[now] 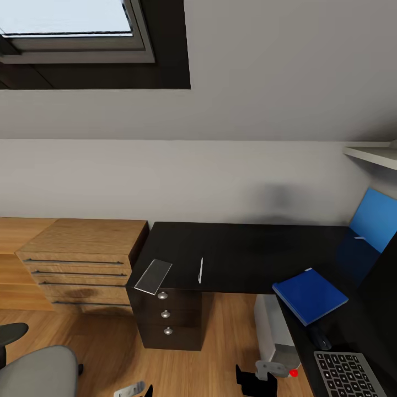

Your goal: In the bedroom, organize the workspace by keeping the computer under the desk, ensuring the monitor is on the desk, placing the keyboard on the desk next to the monitor, placing the mouse on the desk next to the keyboard, moving the folder from the swivel chair onto the desk next to the mouse, stacking the notebook on top of the folder with the pen on top of the notebook, and positioning the swivel chair next to the desk.

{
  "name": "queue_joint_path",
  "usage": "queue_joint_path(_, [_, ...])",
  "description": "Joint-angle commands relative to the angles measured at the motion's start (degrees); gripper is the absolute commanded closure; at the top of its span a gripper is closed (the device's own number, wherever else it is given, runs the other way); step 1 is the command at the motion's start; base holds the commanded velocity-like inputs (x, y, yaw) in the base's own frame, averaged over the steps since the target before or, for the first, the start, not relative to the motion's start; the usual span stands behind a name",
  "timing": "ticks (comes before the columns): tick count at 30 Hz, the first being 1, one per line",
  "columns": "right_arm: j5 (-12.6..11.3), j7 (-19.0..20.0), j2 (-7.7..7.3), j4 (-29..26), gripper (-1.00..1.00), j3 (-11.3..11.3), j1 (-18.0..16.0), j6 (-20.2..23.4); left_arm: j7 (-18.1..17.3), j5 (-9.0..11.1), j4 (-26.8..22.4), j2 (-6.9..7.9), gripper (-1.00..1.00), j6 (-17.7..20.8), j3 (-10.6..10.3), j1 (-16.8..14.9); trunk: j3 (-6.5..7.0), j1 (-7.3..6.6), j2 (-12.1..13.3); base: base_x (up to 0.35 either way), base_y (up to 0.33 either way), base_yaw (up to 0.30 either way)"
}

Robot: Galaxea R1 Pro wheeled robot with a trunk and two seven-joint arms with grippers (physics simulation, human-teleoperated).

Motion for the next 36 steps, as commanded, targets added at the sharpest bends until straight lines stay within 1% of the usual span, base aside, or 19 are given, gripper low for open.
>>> queue_joint_path(1, [-0.4, -0.4, 0.00, 0.0, -1.00, 0.5, -0.1, -0.2, -0.2, 0.6, 0.1, 0.07, -1.00, -0.3, -0.3, -0.1, -0.12, 0.03, -0.1, 0.000, 0.000, 0.000])
queue_joint_path(3, [-0.4, -0.4, 0.04, 0.0, -1.00, 0.4, -0.1, -0.2, -0.2, 0.6, 0.1, 0.22, -1.00, -0.3, -0.3, -0.1, -0.12, 0.03, -0.1, 0.000, 0.000, 0.000])
queue_joint_path(4, [-0.3, -0.3, 0.07, -0.1, -1.00, 0.4, 0.0, -0.2, -0.2, 1.2, 0.1, 1.77, -1.00, -0.3, 0.0, -0.1, -0.12, 0.03, -0.1, 0.000, 0.000, 0.000])
queue_joint_path(6, [-0.3, -0.2, 0.07, -0.1, -1.00, 0.4, -0.1, -0.2, -0.1, 2.5, 0.1, 2.21, -1.00, -0.3, 0.1, -0.1, -0.12, 0.03, -0.1, 0.000, 0.000, 0.000])
queue_joint_path(8, [-0.2, -0.2, 0.07, -0.1, -1.00, 0.5, 0.0, -0.2, -0.1, 5.8, 0.1, 2.43, -1.00, 0.4, 0.0, -0.1, -0.12, 0.03, -0.1, 0.000, 0.000, 0.000])
queue_joint_path(10, [-0.2, -0.2, 0.07, -0.1, -1.00, 0.5, 0.0, -0.2, -0.1, 7.5, 0.1, 2.49, -1.00, 1.2, -0.1, -0.1, -0.12, 0.03, -0.1, 0.000, 0.000, 0.000])
queue_joint_path(11, [-0.1, -0.3, 0.07, -0.3, -1.00, 0.5, 0.0, -0.2, -0.1, 8.7, -0.1, 2.54, -1.00, 2.6, -0.2, -0.1, -0.12, 0.03, -0.1, 0.000, 0.000, 0.000])
queue_joint_path(16, [0.0, -0.5, 0.07, -0.7, -1.00, 0.4, -0.1, -0.2, -0.1, 10.4, -2.2, 3.01, -1.00, 9.9, -0.2, -0.1, -0.12, 0.03, -0.1, 0.000, 0.000, 0.000])
queue_joint_path(19, [0.0, -0.5, 0.11, -1.1, -1.00, 0.4, -0.1, -0.3, 0.2, 11.3, -5.9, 4.41, -1.00, 17.0, -0.1, -0.1, -0.12, 0.03, -0.1, 0.000, 0.000, 0.000])
queue_joint_path(21, [0.0, -0.5, 0.10, -2.2, -1.00, 0.4, -0.1, -0.3, 0.3, 13.0, -7.6, 5.31, -1.00, 20.6, 0.3, -0.2, -0.12, 0.03, -0.1, 0.000, 0.000, 0.000])
queue_joint_path(22, [0.0, -0.5, 0.05, -4.9, -1.00, 0.3, -0.1, -0.2, 0.3, 17.0, -8.7, 6.02, -1.00, 24.9, 1.1, -0.9, -0.12, 0.03, -0.1, 0.000, 0.000, 0.000])
queue_joint_path(23, [0.0, -0.5, 0.04, -5.7, -1.00, 0.3, -0.1, -0.1, 0.4, 18.2, -8.9, 6.14, -1.00, 26.1, 1.2, -1.4, -0.12, 0.03, -0.1, 0.000, 0.000, 0.000])
queue_joint_path(24, [0.0, -0.5, -0.03, -7.3, -1.00, 0.2, -0.1, 0.0, 0.4, 20.6, -9.1, 6.35, -1.00, 28.5, 1.4, -2.5, -0.12, 0.03, -0.1, 0.000, 0.000, 0.000])
queue_joint_path(27, [0.0, -0.6, -0.18, -12.0, -1.00, 0.2, -0.1, 0.2, 0.4, 26.0, -9.4, 7.10, -1.00, 33.5, 1.7, -5.2, -0.12, 0.03, -0.1, 0.000, 0.000, 0.000])
queue_joint_path(28, [0.1, -0.7, -0.25, -14.3, -1.00, 0.2, -0.1, 0.6, 0.4, 27.4, -9.4, 7.38, -1.00, 34.8, 1.8, -6.2, -0.12, 0.03, -0.1, 0.000, 0.000, 0.000])
queue_joint_path(31, [0.3, -0.7, -0.32, -18.1, -1.00, 0.2, -0.1, 2.1, 0.4, 29.1, -9.5, 7.96, -1.00, 36.5, 1.8, -7.8, -0.12, 0.03, -0.1, 0.000, 0.000, 0.000])
queue_joint_path(32, [1.5, -0.8, -0.39, -23.5, -1.00, 0.2, -0.1, 6.1, 0.1, 31.1, -9.5, 8.86, -1.00, 38.5, 1.9, -9.6, -0.12, 0.03, -0.1, 0.000, 0.000, 0.000])
queue_joint_path(33, [2.5, -0.8, -0.41, -26.2, -1.00, 0.2, -0.1, 8.7, 0.0, 32.7, -9.5, 9.16, -1.00, 39.5, 1.9, -10.3, -0.12, 0.03, -0.1, 0.000, 0.000, 0.000])
queue_joint_path(36, [3.8, -0.9, -0.45, -30.4, -1.00, 0.0, -0.1, 13.0, -0.2, 36.2, -9.5, 9.51, -1.00, 41.7, 1.9, -11.4, -0.12, 0.03, -0.1, 0.000, 0.000, 0.000])
